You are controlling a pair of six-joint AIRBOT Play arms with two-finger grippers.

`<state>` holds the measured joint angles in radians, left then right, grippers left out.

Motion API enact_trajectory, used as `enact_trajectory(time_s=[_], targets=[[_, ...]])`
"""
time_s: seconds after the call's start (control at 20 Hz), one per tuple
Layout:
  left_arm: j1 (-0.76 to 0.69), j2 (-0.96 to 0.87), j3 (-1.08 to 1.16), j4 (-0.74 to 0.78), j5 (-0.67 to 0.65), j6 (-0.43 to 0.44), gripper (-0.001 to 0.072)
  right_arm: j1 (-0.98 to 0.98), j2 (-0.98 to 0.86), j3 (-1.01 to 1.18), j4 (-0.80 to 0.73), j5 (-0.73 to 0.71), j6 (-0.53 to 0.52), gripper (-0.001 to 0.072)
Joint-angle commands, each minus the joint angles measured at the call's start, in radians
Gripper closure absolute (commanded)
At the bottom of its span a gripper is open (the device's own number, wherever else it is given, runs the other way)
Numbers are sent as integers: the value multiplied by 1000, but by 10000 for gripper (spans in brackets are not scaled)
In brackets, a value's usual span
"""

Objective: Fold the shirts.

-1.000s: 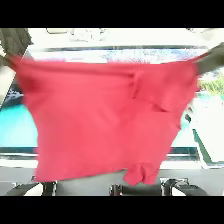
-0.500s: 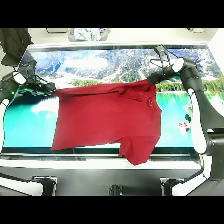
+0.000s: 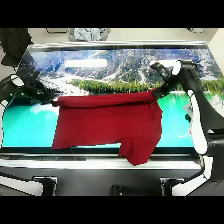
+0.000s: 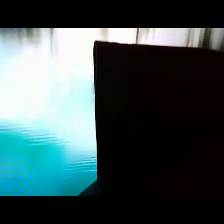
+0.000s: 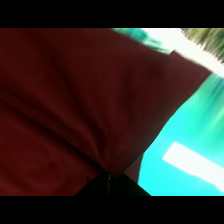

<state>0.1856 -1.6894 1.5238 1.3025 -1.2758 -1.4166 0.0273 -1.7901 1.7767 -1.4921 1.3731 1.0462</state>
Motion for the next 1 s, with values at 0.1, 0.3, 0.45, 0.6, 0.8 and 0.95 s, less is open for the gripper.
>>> enact_trajectory(time_s=[0.1, 0.3, 0.45, 0.6, 0.8, 0.95], targets=[[2, -3, -64, 0, -121, 4, 681, 1, -41, -52, 95, 80, 16, 671], [-2, -4, -90, 0, -143, -1, 681, 1, -60, -53, 120, 77, 45, 671], [-2, -3, -89, 0, -149, -6, 677, 1, -61, -52, 121, 72, 72, 670], [6, -1, -71, 0, -224, -4, 195, 0, -31, -51, 95, 91, 29, 214], [77, 83, -81, 0, -309, -26, 196, -97, 77, -52, 73, 252, -15, 216], [127, 248, -320, 0, -264, -34, 206, -192, 163, -159, 105, 322, -44, 217]])
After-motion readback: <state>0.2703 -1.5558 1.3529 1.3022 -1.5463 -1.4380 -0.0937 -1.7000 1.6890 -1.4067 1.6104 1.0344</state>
